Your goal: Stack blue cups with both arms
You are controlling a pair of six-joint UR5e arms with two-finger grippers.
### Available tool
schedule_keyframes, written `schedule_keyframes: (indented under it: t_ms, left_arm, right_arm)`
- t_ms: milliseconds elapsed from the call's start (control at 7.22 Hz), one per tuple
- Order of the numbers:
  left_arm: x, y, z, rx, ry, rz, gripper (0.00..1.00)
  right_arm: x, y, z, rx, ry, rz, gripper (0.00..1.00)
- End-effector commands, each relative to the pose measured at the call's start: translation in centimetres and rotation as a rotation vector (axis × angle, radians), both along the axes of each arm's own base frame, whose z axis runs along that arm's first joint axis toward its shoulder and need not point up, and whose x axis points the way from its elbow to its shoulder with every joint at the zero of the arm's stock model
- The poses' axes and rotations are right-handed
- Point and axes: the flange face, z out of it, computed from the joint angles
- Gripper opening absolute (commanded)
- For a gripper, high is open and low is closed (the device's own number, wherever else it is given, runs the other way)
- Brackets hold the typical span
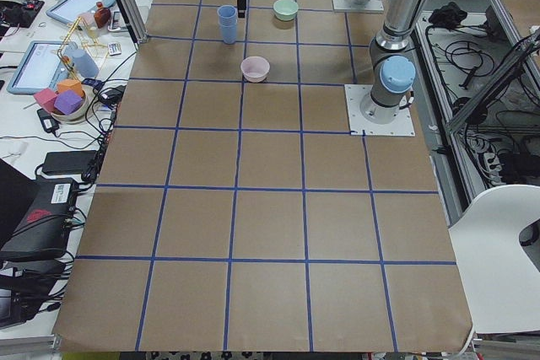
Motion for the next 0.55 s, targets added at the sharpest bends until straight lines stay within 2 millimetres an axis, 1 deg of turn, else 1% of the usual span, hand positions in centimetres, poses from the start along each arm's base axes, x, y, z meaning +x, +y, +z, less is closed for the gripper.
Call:
schedule_keyframes:
  t_ms: [0, 138, 277, 415]
  left_arm:
    - [-0.12, -0.97, -1.15, 0.015, 0.0, 0.001, 1.0]
    - [-0.05, -1.15, -1.42, 0.0, 0.002, 0.005, 1.0]
    - [0.05, -1.07, -0.87, -0.011, 0.0, 0.005, 1.0]
    - [0.15, -0.42, -0.46, -0.009, -0.001, 0.007, 1.0]
  right_arm:
    - [-3.09, 4.71, 2.78, 0.012, 0.003, 0.033, 1.0]
    - [-2.92, 4.09, 2.69, -0.095, -0.004, 0.038, 1.0]
    - [-2.77, 4.12, 2.44, -0.1, -0.019, 0.039, 1.0]
    - [-2.28, 3.98, 2.4, -0.103, -0.068, 0.045, 1.0]
